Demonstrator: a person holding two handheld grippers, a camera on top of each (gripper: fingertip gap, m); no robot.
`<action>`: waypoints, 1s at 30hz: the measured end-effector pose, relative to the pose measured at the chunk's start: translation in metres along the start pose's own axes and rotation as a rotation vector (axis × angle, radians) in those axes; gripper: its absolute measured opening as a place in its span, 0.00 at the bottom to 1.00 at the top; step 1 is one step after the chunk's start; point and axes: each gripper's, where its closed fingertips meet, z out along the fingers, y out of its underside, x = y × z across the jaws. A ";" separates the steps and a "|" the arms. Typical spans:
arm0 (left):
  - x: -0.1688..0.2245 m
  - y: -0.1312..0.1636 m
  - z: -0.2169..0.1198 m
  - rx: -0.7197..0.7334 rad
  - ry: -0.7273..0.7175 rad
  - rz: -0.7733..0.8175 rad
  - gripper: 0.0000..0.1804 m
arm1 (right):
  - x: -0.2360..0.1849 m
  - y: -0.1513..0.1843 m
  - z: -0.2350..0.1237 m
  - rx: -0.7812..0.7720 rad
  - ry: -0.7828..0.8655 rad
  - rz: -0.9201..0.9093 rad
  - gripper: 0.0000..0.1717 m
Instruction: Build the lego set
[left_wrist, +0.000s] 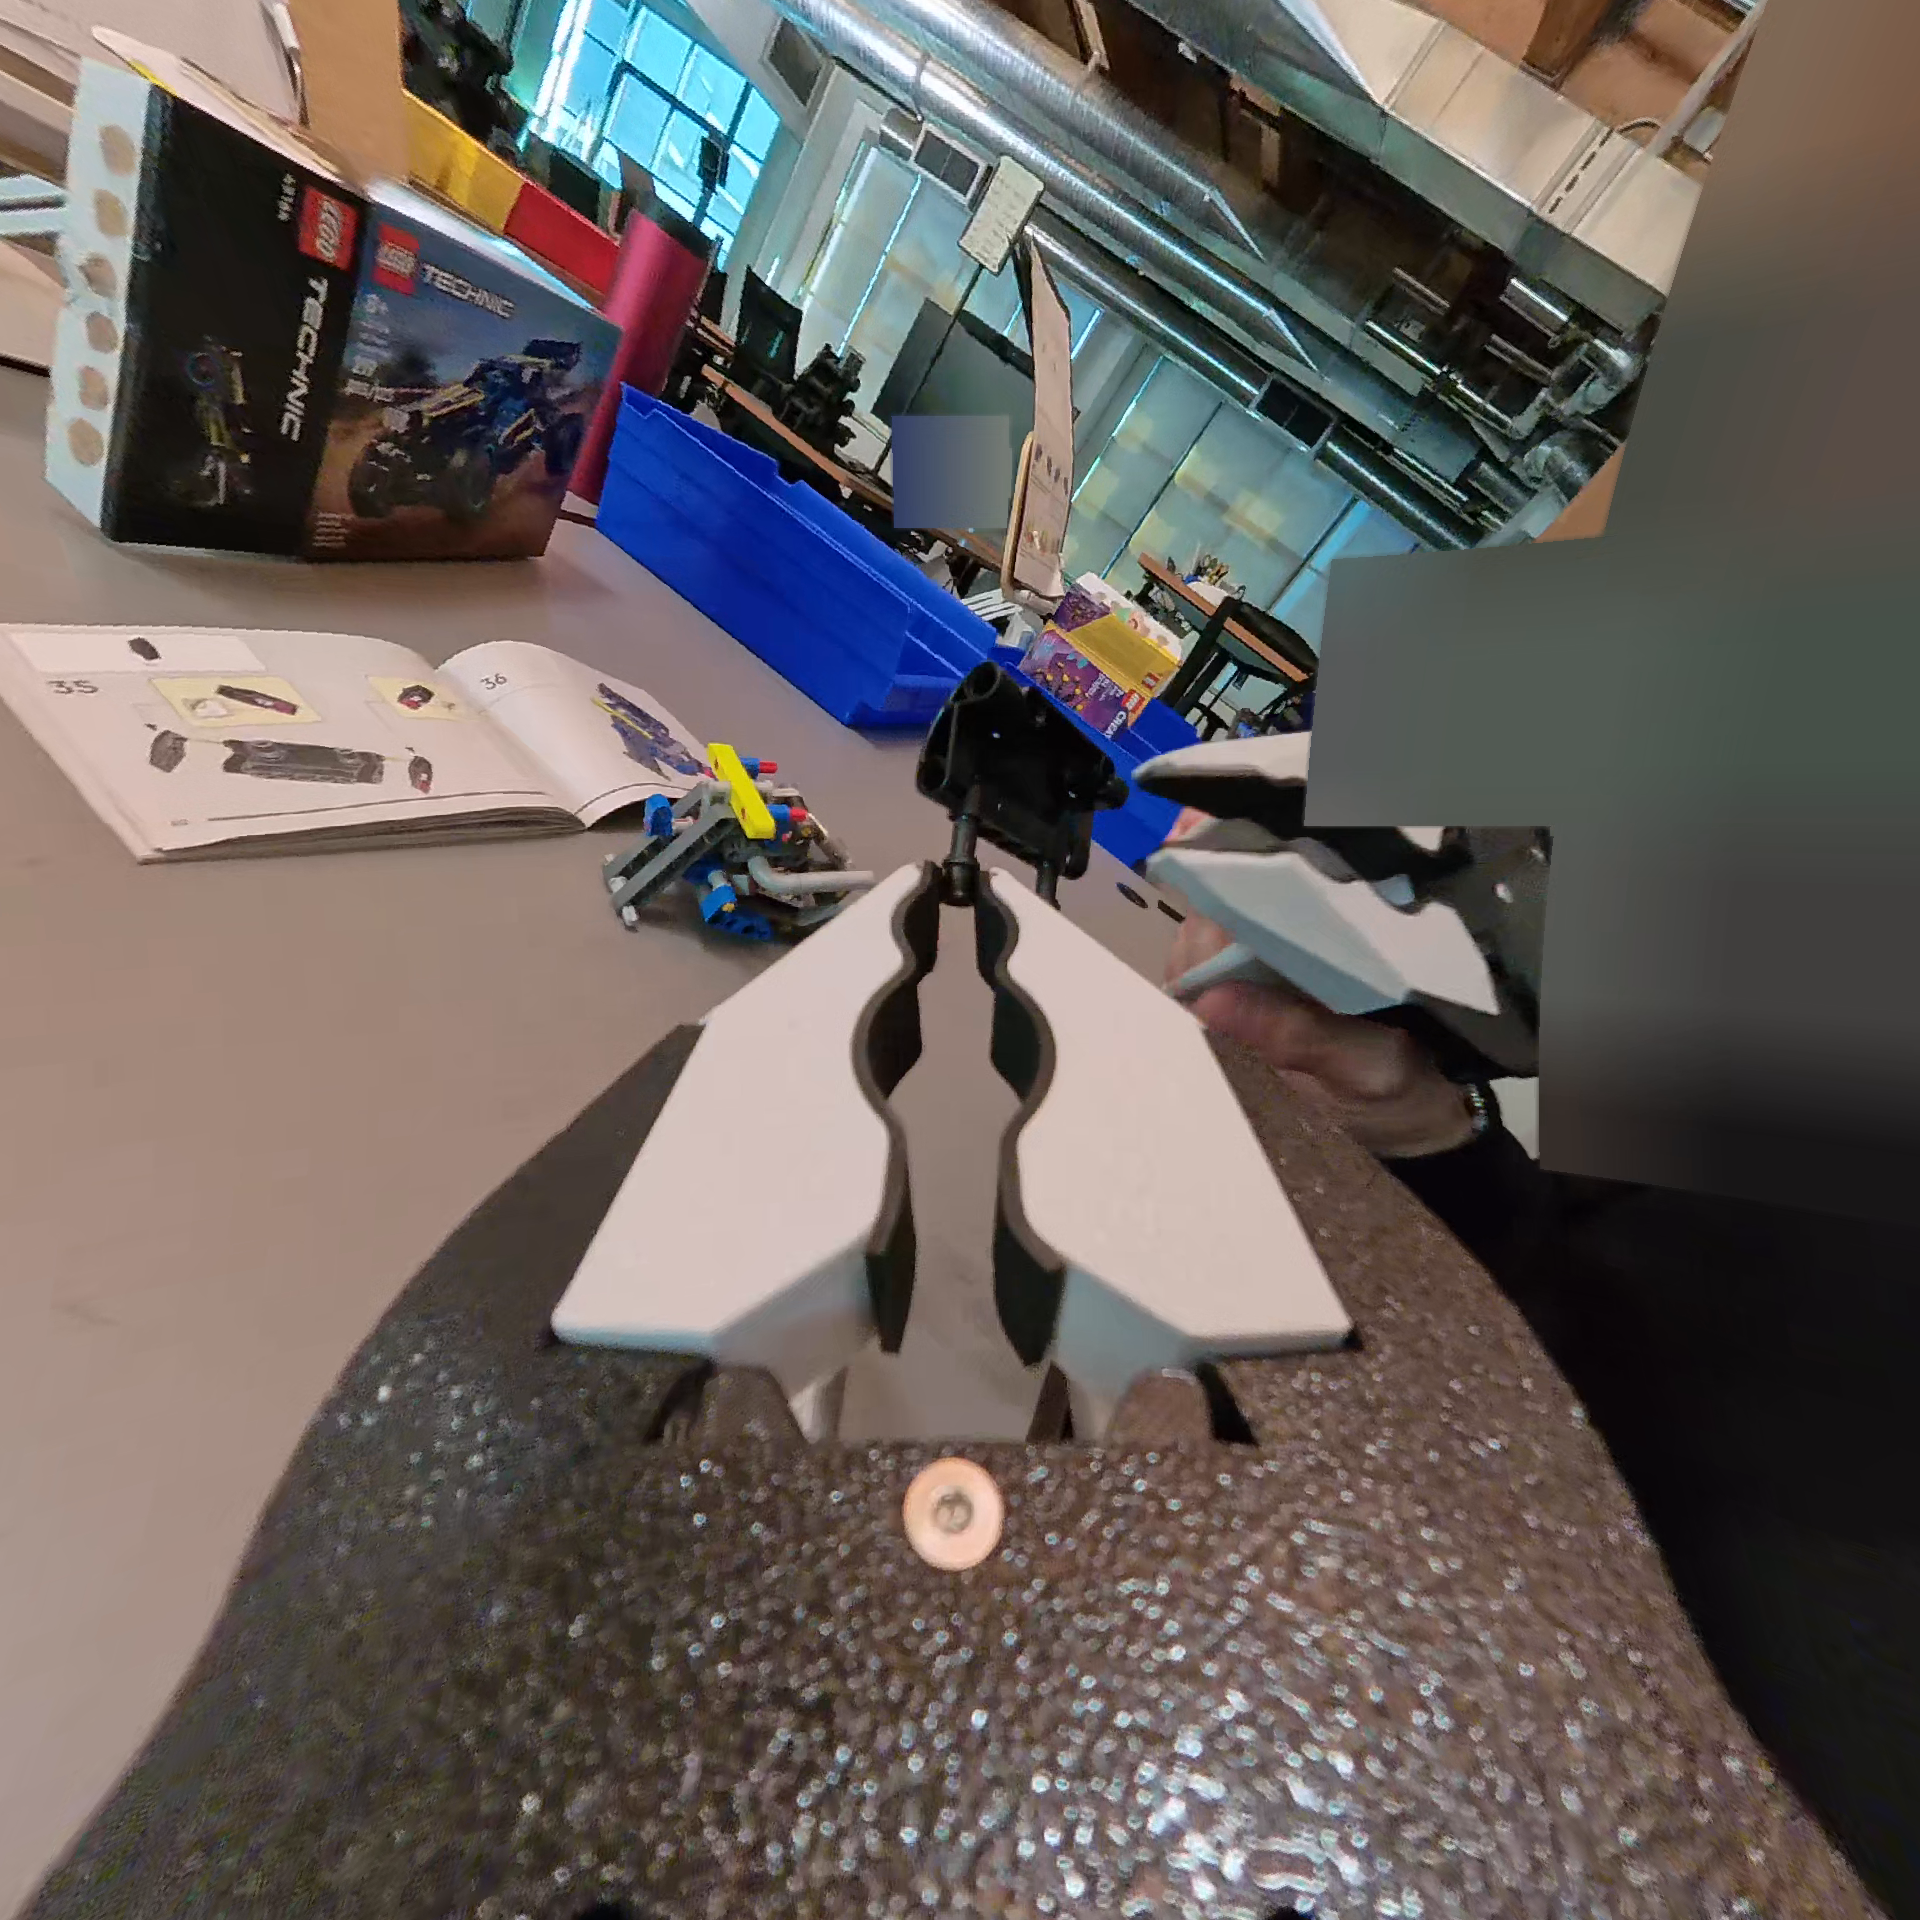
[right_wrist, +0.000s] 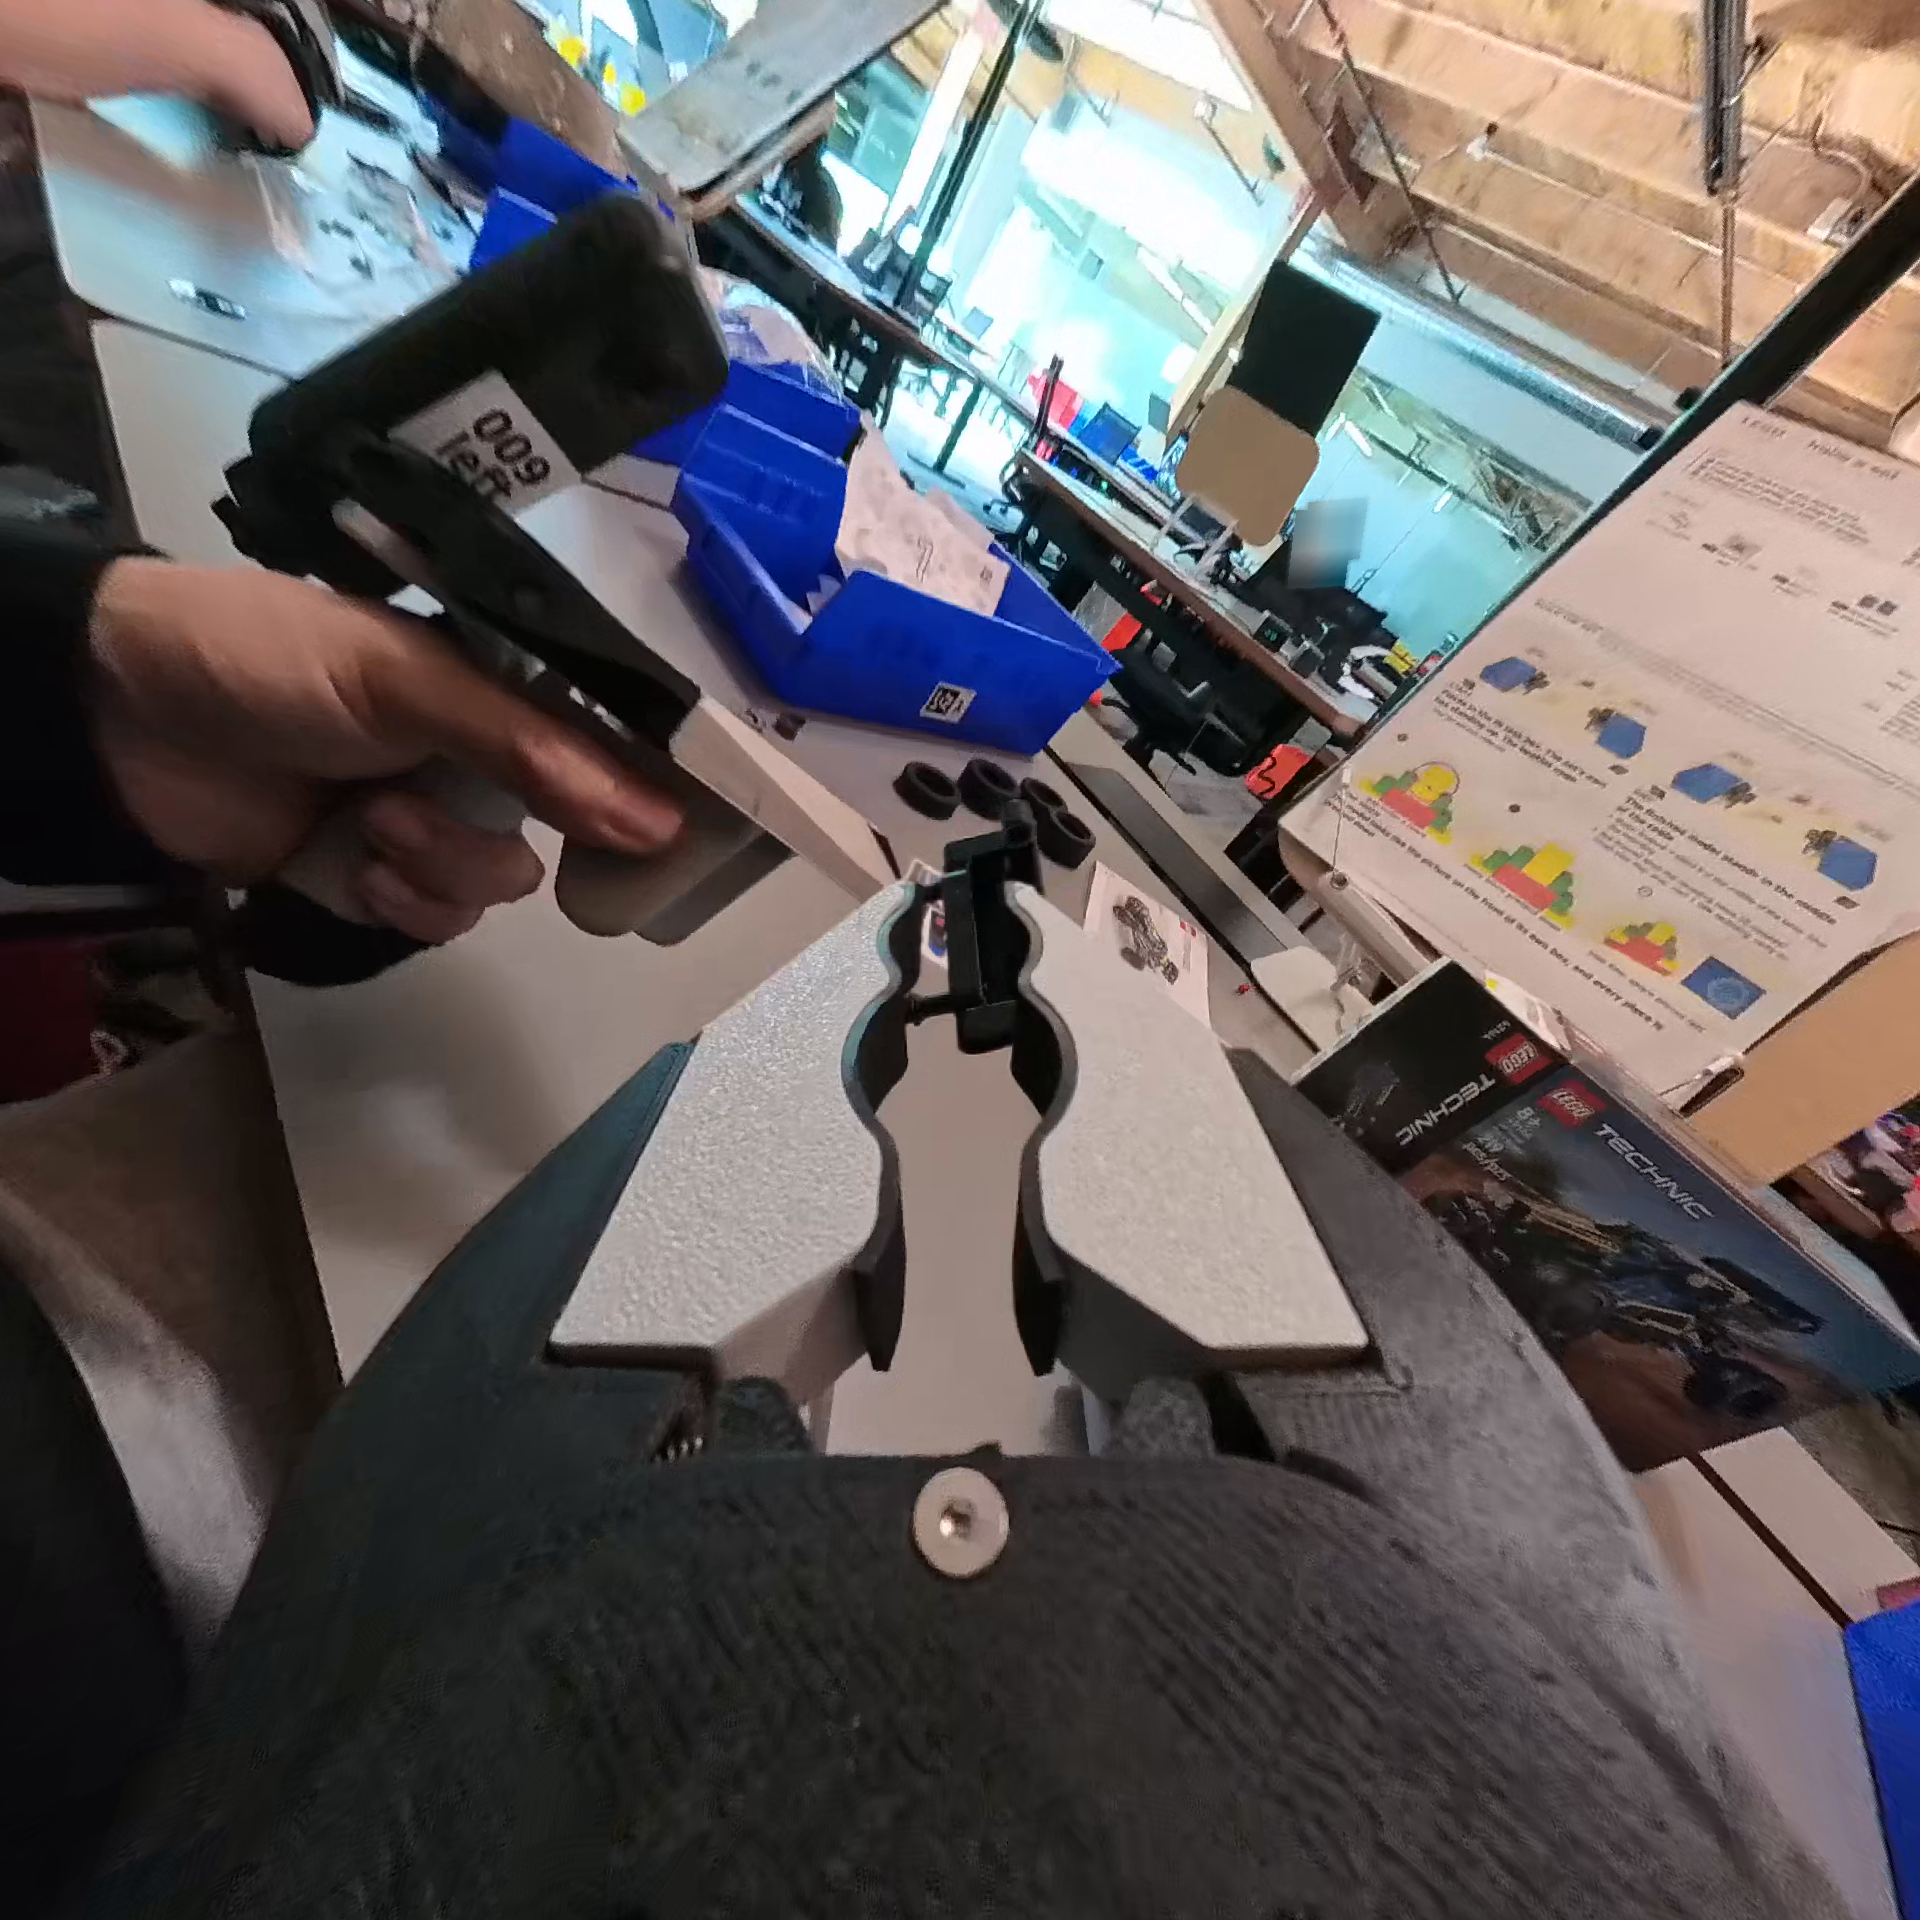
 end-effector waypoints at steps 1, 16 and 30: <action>0.002 0.000 0.001 -0.001 0.005 0.000 0.02 | -0.002 0.002 0.002 -0.011 -0.005 -0.011 0.06; 0.017 0.003 0.004 0.016 0.090 -0.027 0.02 | 0.002 0.019 0.011 -0.136 0.156 -0.347 0.03; 0.033 -0.002 0.001 0.077 0.266 -0.178 0.02 | 0.000 0.004 0.002 -0.063 0.139 -0.301 0.03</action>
